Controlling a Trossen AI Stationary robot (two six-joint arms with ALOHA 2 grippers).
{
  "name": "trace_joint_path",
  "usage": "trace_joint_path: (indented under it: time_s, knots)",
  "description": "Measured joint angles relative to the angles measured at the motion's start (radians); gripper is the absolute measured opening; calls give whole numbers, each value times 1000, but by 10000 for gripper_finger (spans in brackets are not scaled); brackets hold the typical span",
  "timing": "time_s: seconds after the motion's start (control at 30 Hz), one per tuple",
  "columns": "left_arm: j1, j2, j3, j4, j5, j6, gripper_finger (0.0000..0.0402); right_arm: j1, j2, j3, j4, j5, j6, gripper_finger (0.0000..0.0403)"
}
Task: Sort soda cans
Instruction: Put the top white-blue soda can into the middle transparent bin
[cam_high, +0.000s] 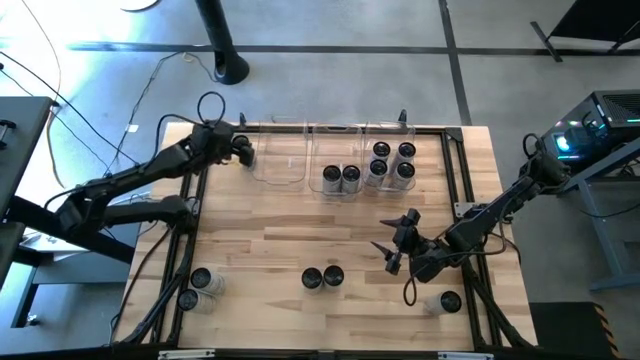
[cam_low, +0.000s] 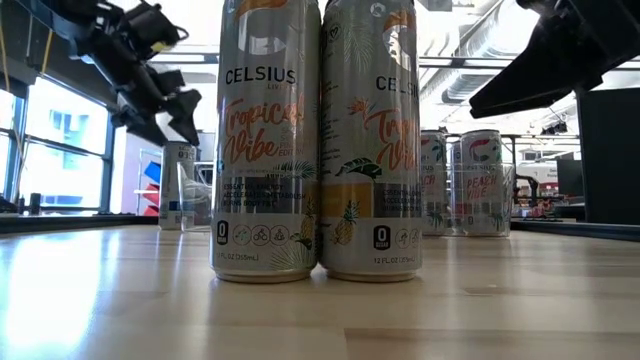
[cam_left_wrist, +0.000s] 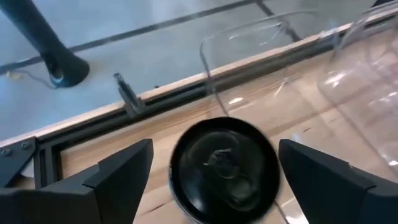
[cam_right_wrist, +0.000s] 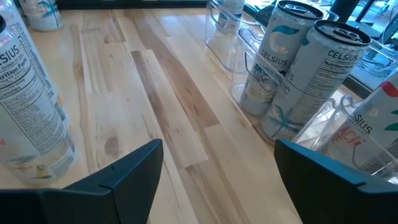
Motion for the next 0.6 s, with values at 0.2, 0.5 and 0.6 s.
trace_joint_path:
  time_s: [0.2, 0.5, 0.6]
  knots:
    - [18, 94, 0, -2, 4, 1, 342, 0, 0, 0, 5, 0, -1, 302]
    - [8, 109, 0, -20, 44, 17, 259, 0, 0, 0, 5, 0, -2, 302]
    - [-6, 67, 20, -103, 45, 30, 234, 0, 0, 0, 5, 1, -2, 302]
